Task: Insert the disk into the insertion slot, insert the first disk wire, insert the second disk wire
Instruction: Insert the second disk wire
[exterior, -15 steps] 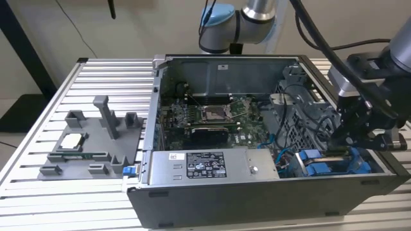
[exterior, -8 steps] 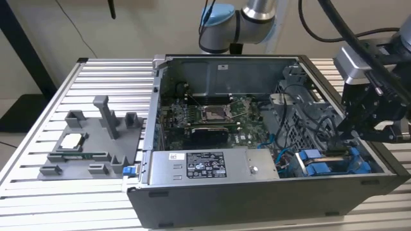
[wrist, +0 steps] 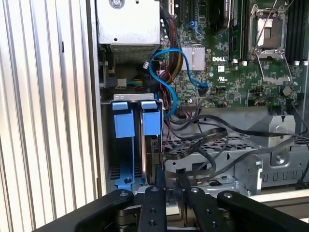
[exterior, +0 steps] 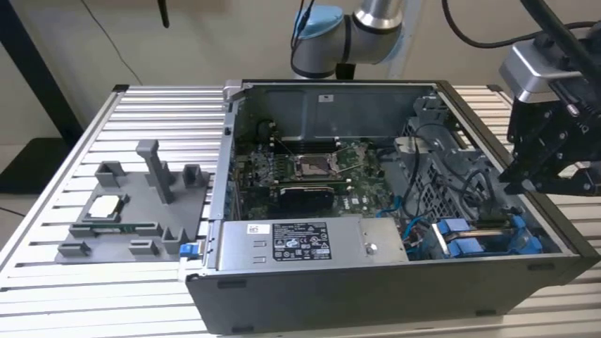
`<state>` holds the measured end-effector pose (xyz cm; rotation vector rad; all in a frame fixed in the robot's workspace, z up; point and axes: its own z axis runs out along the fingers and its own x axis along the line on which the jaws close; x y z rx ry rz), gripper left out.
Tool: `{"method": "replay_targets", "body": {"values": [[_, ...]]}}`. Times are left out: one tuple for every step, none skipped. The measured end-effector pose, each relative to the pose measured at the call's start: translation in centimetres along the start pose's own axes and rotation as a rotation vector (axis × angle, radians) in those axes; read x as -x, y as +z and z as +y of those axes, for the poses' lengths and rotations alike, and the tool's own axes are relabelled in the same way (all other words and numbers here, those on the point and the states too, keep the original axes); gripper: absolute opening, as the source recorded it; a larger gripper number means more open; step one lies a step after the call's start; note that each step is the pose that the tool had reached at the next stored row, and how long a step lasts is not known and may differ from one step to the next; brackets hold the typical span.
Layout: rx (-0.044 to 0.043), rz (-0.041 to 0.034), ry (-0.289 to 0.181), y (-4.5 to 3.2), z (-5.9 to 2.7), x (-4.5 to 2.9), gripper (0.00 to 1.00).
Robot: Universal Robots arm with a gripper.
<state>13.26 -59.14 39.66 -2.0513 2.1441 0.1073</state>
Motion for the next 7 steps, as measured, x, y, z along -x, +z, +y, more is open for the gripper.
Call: {"method": "replay_targets", "body": {"values": [[0.0, -0.0001, 0.0, -0.06, -0.01, 0.01, 0.24], [0.0, -0.0003, 0.0, -0.09, -0.01, 0.01, 0.24], [0.0, -0.0004, 0.0, -0.09, -0.01, 0.01, 0.24], [0.0, -0.0004, 0.0, -0.11, -0.01, 0.01, 0.24], [0.0, -0.0006, 0.0, -0.11, -0.01, 0.01, 0.24], [0.0, -0.0006, 0.0, -0.11, -0.01, 0.01, 0.24], [0.0, -0.0007, 0.0, -0.11, -0.01, 0.01, 0.24]]}}
